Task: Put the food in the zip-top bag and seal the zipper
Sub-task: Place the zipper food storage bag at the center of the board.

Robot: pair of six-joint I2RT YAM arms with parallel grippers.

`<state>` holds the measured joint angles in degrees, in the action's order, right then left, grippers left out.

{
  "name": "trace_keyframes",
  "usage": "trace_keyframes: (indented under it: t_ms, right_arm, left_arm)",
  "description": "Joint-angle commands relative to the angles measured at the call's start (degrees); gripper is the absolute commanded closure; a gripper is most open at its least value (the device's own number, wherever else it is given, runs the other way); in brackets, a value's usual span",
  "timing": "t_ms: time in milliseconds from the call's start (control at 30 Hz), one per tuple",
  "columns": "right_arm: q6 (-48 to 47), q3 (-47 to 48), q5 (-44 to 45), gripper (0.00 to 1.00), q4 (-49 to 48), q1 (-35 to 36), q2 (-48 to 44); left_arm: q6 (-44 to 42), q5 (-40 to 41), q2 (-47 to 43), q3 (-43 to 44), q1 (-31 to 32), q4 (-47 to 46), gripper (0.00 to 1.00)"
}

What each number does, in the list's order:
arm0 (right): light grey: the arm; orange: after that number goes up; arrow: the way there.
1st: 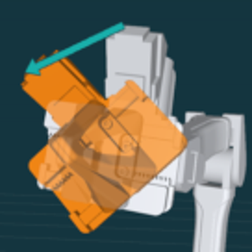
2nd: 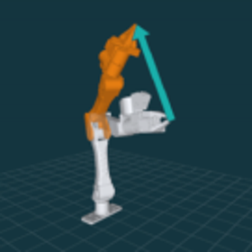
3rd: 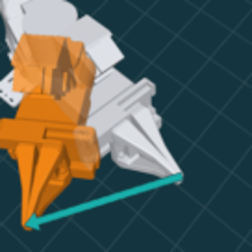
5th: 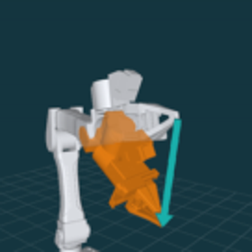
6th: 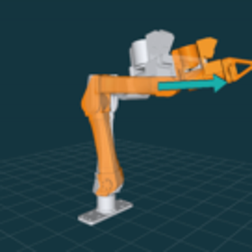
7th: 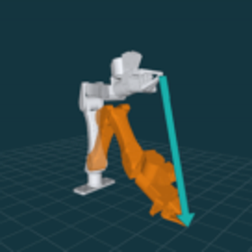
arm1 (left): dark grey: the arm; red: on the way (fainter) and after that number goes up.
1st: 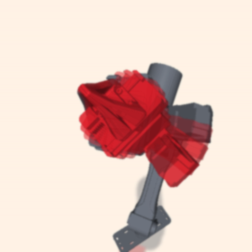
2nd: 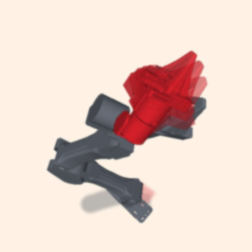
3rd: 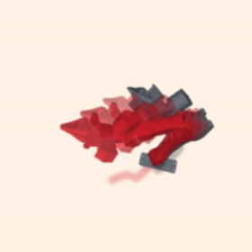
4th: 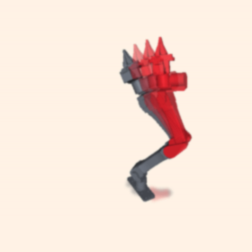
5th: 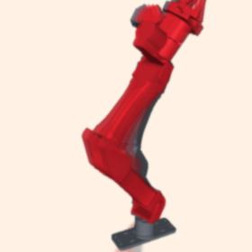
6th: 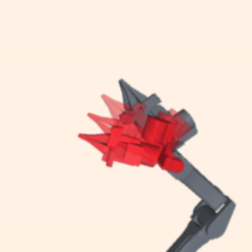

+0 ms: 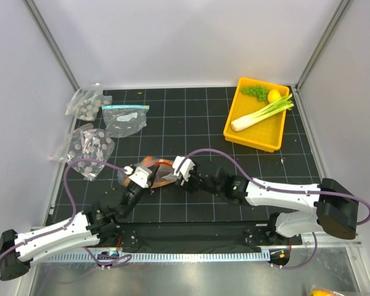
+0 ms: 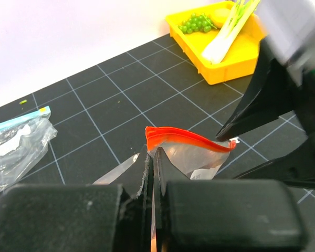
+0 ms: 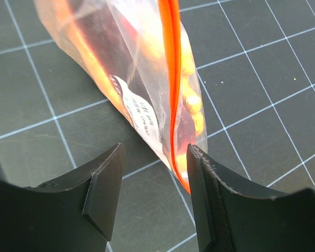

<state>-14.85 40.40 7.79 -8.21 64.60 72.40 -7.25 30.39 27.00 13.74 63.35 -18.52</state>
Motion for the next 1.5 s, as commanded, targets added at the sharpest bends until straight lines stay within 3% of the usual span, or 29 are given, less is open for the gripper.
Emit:
trace_keyframes:
  t_ms: [0, 267, 567, 767, 833, 900, 1000, 1100, 1133, 1233, 1333, 1467]
  right_arm:
    - [-2.5, 1.3, 2.8, 0.42, -3.9, -0.2, 2.0]
    - [-3.3, 1.5, 4.5, 0.42, -8.1, -2.1, 5.5]
    - [-2.3, -0.4, -1.5, 0.37, -13.3, -6.3, 4.7]
    - [-3.4, 2.0, -6.9, 0.42, -11.9, -6.9, 7.6]
    - [-4.0, 3.0, -11.5, 0.62, -10.0, -7.0, 8.2]
    - [-4.6, 4.8, -14.9, 0.99, -7.0, -7.0, 8.7]
    - [-3.4, 5.3, -14.8, 0.99, -5.7, -7.0, 7.7]
    - [-0.1, 6.9, -10.5, 0.99, -0.1, -7.0, 4.3]
    - [3.0, 8.0, -9.0, 0.99, 2.9, -7.0, 3.5]
    - [12.4, 18.3, 0.1, 0.99, 20.6, -7.0, 3.9]
    - [23.5, 25.2, 5.1, 0.99, 35.3, -7.0, 4.7]
    - [31.6, 29.4, 5.5, 0.99, 41.2, -7.0, 0.5]
  left_arm:
    - [1.1, -1.2, -1.0, 0.3, -0.2, -3.2, 1.00]
    - [1.0, -2.9, -4.1, -0.7, -0.2, -3.2, 1.00]
    - [0.3, -4.9, -6.9, -1.6, -0.2, -3.0, 1.00]
    - [0.0, -6.1, -6.3, -1.6, -0.2, -3.4, 1.00]
    - [-0.1, -6.1, -5.9, -1.4, -0.2, -3.3, 1.00]
    - [-0.1, -5.8, -5.9, -1.4, -0.2, -3.1, 1.00]
    - [0.1, -4.0, -6.3, -1.5, -0.2, -3.2, 1.00]
    - [0.4, -3.6, -7.0, -1.6, -0.2, -3.4, 0.88]
    - [0.3, -3.7, -7.1, -1.6, -0.2, -3.4, 0.77]
    - [0.4, -3.2, -6.8, -1.4, -0.2, -3.6, 0.59]
    - [0.6, -2.6, -6.3, -1.3, -0.2, -3.9, 0.55]
    - [1.1, 0.2, -5.8, -0.9, -0.2, -4.9, 0.38]
